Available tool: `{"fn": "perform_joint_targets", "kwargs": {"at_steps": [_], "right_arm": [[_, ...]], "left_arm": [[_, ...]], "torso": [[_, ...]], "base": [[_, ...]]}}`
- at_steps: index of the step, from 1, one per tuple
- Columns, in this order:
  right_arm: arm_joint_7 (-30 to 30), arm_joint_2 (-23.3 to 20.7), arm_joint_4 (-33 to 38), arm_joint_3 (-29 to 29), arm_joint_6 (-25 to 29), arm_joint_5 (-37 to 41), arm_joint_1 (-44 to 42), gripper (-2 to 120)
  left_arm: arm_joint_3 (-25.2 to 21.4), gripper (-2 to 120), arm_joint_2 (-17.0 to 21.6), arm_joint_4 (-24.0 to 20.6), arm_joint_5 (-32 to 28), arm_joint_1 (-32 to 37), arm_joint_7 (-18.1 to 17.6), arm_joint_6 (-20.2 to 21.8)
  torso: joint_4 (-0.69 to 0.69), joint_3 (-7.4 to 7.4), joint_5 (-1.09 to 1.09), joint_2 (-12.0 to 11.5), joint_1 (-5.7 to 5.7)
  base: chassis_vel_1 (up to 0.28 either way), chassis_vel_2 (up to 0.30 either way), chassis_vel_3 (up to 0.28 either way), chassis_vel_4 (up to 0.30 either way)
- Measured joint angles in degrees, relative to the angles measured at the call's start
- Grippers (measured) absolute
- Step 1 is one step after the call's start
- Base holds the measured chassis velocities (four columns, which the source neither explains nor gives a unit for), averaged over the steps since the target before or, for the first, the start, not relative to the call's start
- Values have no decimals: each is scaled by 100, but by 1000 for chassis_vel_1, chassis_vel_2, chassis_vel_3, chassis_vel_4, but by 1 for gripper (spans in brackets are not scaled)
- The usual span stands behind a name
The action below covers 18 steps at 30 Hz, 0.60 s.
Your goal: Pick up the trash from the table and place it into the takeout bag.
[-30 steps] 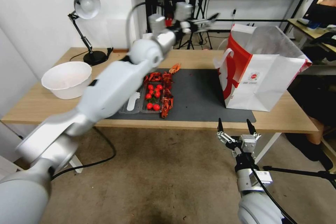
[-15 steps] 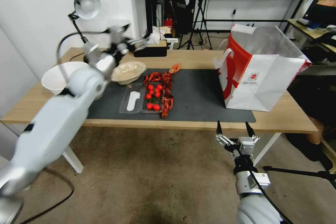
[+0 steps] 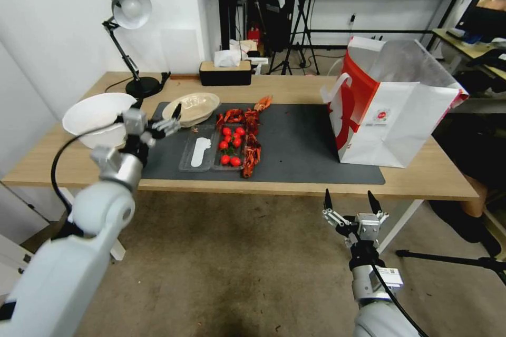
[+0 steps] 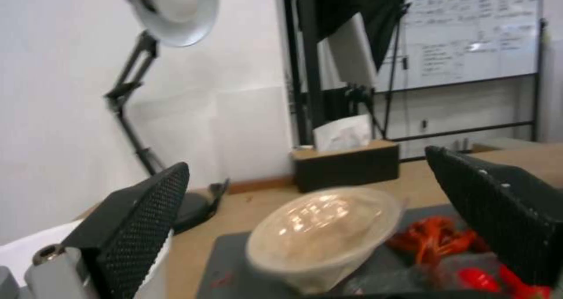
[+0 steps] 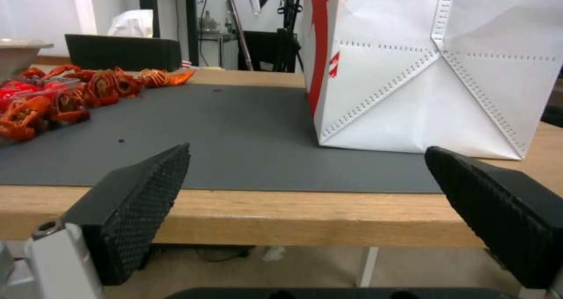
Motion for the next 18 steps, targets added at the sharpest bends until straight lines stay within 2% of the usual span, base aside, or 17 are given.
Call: {"fn": "perform_joint_targets", "kwargs": {"at_steps": [9,18], "right_arm": [[17,-2,13,15,20,-15,-40,100],[21,-11,18,11,28,-16,-24,100]], "left_arm": [[-524,100,-293,-141,260,1104,-130,-297],[-699,100,-361,-156,418,1899,-127,-724]], "torso": [[2,0,-2,0,1],[1,0,0,0,0]], "base": [[0,0,0,0],[0,0,0,0]]}}
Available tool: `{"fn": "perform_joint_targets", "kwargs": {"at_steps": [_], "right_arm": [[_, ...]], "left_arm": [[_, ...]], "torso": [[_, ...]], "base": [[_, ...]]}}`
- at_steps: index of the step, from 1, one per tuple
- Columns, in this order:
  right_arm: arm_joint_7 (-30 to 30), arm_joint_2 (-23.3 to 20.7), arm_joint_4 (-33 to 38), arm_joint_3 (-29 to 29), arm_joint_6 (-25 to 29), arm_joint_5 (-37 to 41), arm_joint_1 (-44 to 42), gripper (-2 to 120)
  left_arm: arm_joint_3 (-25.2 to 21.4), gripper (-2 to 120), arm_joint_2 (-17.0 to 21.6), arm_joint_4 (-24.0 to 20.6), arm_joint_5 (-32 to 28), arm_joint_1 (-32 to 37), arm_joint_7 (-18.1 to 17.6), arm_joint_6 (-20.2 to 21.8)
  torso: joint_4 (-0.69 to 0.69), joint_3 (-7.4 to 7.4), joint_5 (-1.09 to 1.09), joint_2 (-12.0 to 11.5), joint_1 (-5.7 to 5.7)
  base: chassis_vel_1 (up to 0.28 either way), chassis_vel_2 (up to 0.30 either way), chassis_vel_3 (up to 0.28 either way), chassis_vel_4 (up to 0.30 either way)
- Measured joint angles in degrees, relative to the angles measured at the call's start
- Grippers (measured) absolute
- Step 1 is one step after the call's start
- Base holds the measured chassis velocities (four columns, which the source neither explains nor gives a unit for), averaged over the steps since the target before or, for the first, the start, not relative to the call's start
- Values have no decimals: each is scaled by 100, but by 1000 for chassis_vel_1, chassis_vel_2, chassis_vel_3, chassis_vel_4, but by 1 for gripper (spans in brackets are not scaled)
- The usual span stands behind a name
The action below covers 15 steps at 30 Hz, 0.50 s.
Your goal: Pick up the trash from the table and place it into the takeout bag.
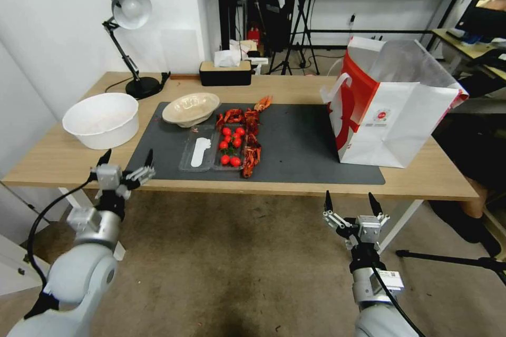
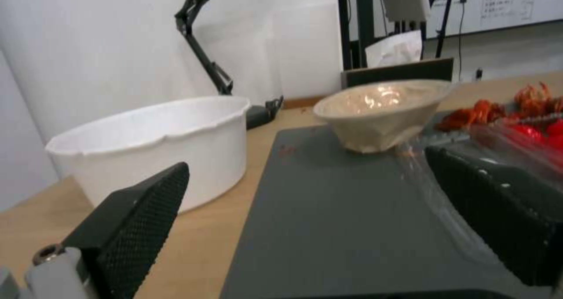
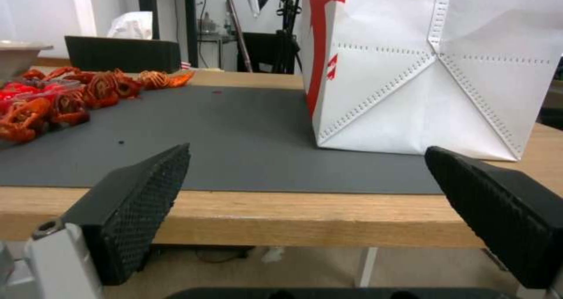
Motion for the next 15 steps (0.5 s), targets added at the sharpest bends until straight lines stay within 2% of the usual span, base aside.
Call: {"fn": "perform_joint_targets", "kwargs": {"at_steps": [15], "right_arm": [[1,-6,-44,-38,9,2,38,100]], "left_arm": [[-7,100,-232,205,111,483,34,-642]], "torso": [[1,0,0,0,0]], "base": [[0,0,0,0]]}}
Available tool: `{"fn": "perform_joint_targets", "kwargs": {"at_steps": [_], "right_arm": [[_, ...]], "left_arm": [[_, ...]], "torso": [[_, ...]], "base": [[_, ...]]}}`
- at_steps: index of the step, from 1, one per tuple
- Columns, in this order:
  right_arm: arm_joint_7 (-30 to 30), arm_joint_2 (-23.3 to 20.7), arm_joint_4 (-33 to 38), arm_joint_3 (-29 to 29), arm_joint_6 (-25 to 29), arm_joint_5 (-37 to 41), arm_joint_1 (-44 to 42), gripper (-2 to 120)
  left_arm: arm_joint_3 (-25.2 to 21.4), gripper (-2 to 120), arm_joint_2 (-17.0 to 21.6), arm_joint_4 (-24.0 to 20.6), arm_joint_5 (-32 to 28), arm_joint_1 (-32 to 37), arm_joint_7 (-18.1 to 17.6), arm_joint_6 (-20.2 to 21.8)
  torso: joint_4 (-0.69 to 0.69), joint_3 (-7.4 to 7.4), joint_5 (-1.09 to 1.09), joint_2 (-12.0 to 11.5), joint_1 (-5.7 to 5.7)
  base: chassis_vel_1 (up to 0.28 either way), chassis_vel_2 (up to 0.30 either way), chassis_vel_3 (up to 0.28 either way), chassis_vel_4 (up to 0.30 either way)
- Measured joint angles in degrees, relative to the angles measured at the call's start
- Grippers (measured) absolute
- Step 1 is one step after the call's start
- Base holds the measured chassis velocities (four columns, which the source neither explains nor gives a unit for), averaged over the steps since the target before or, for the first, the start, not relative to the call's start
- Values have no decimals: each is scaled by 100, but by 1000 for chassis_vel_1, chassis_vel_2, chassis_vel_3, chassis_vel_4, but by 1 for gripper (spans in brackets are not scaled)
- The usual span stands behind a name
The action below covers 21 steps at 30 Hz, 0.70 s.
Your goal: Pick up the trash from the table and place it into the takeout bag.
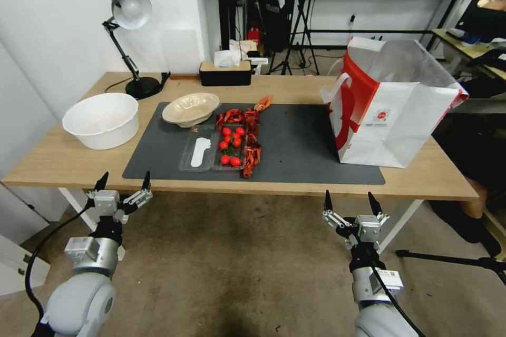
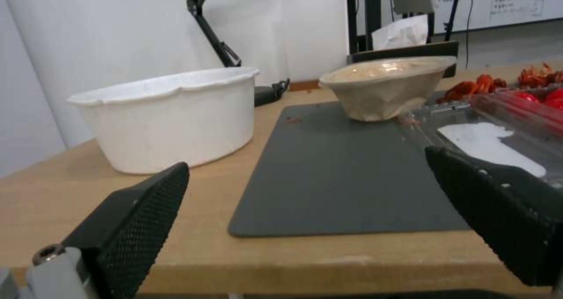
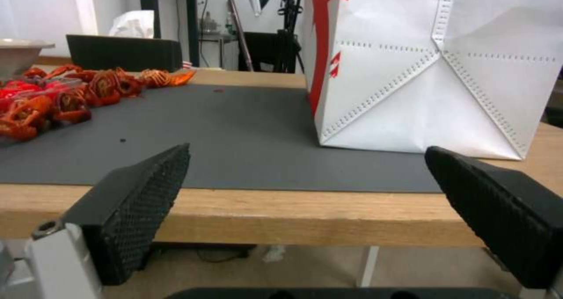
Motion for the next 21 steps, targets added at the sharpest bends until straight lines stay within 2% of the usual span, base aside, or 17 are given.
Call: {"fn": "perform_joint_targets", "kwargs": {"at_steps": [5,16,21], "right_arm": [[5,2,-14,-5,0,3,6,100],[13,26,-17,-8,7,0,-43,100],[22,37,-18,-8,7,-7,-54,100]], "left_arm": [[38,100,-15,49,8,49,108,-199],[129,100,35,88,8,-12,158,-248],[166,100,193,140,53,-292,231,-215]], "torso": [[0,0,0,0,0],[1,0,0,0,0],[0,0,-1,0,1]], "base": [[0,0,0,0],[0,0,0,0],[0,0,0,0]]}}
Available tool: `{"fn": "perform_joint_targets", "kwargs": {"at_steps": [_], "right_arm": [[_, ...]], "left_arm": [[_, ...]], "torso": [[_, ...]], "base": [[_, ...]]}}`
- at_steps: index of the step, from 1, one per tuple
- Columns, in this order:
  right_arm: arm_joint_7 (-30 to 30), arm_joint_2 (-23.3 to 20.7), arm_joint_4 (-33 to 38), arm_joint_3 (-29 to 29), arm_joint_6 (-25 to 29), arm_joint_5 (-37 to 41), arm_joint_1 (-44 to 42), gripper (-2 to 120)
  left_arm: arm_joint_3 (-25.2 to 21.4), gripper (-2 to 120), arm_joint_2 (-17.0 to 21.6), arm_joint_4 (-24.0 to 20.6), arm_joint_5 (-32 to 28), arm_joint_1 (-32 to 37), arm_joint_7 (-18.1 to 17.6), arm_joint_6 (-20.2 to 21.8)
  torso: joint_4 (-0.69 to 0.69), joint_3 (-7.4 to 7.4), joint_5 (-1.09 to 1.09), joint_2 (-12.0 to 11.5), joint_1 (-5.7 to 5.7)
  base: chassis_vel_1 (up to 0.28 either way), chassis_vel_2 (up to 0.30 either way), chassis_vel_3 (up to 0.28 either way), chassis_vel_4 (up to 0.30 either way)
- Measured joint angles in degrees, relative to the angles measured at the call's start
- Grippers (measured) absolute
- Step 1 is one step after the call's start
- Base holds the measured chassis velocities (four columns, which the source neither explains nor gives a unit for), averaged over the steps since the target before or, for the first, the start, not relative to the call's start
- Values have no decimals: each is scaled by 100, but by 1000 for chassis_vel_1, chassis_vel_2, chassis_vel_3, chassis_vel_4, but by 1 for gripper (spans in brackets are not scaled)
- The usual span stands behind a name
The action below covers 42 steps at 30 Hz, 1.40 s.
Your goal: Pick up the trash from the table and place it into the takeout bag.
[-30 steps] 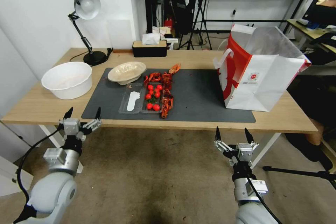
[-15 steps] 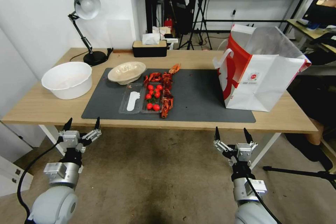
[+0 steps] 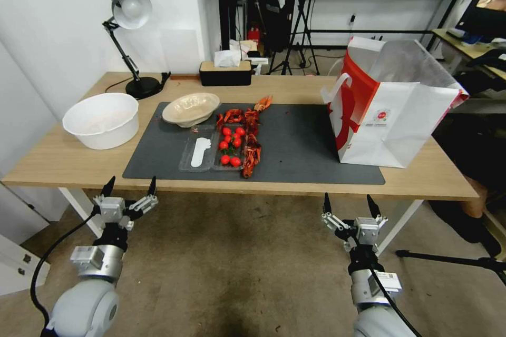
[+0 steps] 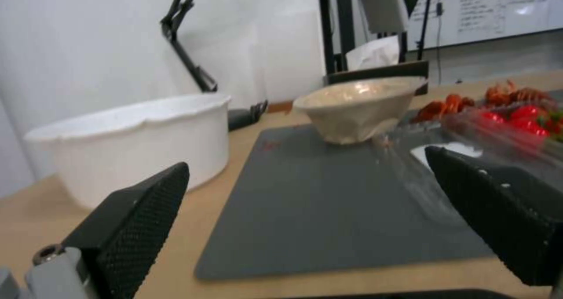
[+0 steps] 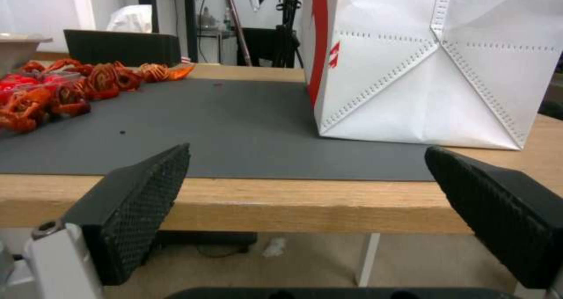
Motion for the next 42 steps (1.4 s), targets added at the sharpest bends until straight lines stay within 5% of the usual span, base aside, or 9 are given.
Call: {"fn": "perform_joint_targets", "kwargs": {"at_steps": [8,12,20,30,42], "right_arm": [[19,-7,3,15,-1,-7,-9,100],[26,-8,25,40,-9,-8,-3,100],[30,15,32,45,-29,-12,17,100],[31,40,18,45,-59,-14,88,100],[38,66,-38,64,-61,-12,109,100]], "left_arm": [[509,100,601,207,-5,-1105,291,294],[1063,100,1112,791,295,-2023,861,125],[1954,100,1732,2025,754,-3468,1321,-36],[2973,100,1908,3075,966,-4799,1732,-36],[3587,100,1754,3806,1090,-5424,1857,-94]], "torso": [[-1,0,0,0,1],[-2,0,0,-1,0],[-1,1,0,-1,1],[-1,1,-1,-1,0],[-1,0,0,0,0]], "base": [[0,0,0,0],[0,0,0,0],[0,0,0,0],[0,0,0,0],[0,0,0,0]]}}
